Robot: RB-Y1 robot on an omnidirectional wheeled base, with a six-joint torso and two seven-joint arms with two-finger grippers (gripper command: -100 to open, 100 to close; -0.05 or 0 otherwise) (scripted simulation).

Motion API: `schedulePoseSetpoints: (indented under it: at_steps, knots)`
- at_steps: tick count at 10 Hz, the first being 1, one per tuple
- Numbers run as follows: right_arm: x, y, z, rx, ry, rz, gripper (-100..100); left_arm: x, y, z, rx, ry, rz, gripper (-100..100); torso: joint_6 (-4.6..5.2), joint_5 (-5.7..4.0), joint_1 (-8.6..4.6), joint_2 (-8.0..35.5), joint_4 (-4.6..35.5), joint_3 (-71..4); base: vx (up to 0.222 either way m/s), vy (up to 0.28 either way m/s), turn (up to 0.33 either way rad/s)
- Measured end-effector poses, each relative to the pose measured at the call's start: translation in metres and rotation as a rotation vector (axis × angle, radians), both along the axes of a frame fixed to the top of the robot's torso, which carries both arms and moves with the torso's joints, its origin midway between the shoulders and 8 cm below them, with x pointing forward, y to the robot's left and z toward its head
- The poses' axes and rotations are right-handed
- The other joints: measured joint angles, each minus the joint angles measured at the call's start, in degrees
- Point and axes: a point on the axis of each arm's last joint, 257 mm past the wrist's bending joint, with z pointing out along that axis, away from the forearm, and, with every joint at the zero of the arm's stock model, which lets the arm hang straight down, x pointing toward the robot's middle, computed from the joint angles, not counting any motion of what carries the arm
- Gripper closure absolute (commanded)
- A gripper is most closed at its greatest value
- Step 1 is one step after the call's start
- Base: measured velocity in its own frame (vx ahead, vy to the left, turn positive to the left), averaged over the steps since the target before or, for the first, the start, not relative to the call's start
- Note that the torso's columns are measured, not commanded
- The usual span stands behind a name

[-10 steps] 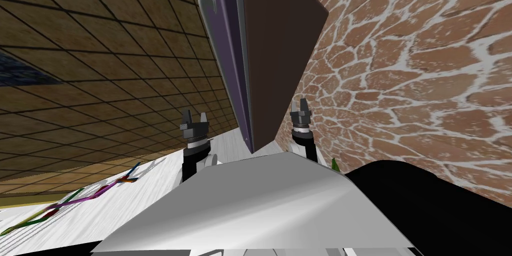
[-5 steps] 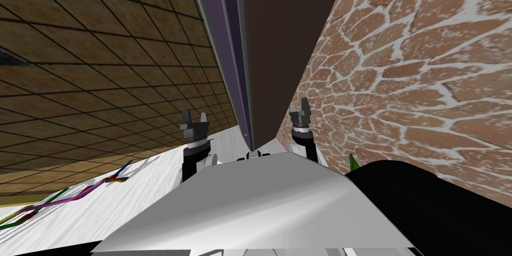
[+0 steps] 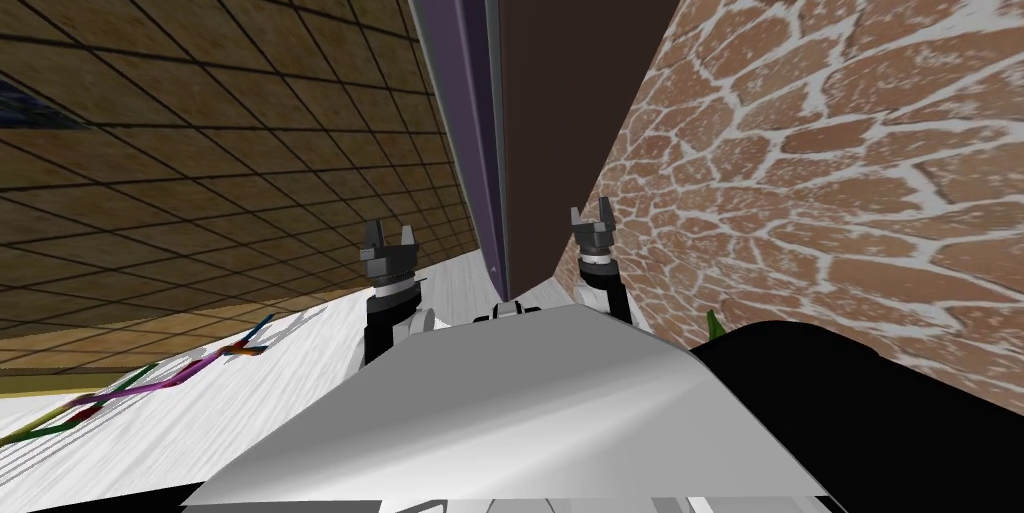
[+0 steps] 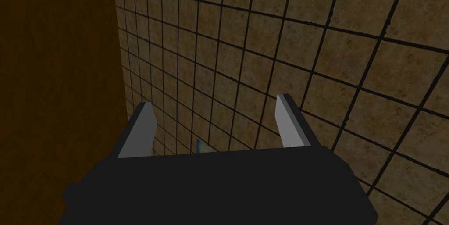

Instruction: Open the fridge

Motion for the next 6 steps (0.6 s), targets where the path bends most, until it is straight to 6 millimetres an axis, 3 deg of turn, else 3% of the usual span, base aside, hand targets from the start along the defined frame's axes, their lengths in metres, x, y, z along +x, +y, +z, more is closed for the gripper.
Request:
schedulePoseSetpoints:
  at_steps: [6]
  knots:
    - [0.0108, 0.0079, -0.0069, 0.193, 0.008, 0.211, -100, 0.0, 0.0, 0.0, 0.0, 0.0, 0.0, 0, -0.02, 0.0, 0.03, 0.0, 0.0, 0.0, -0.007, 0.016, 0.036]
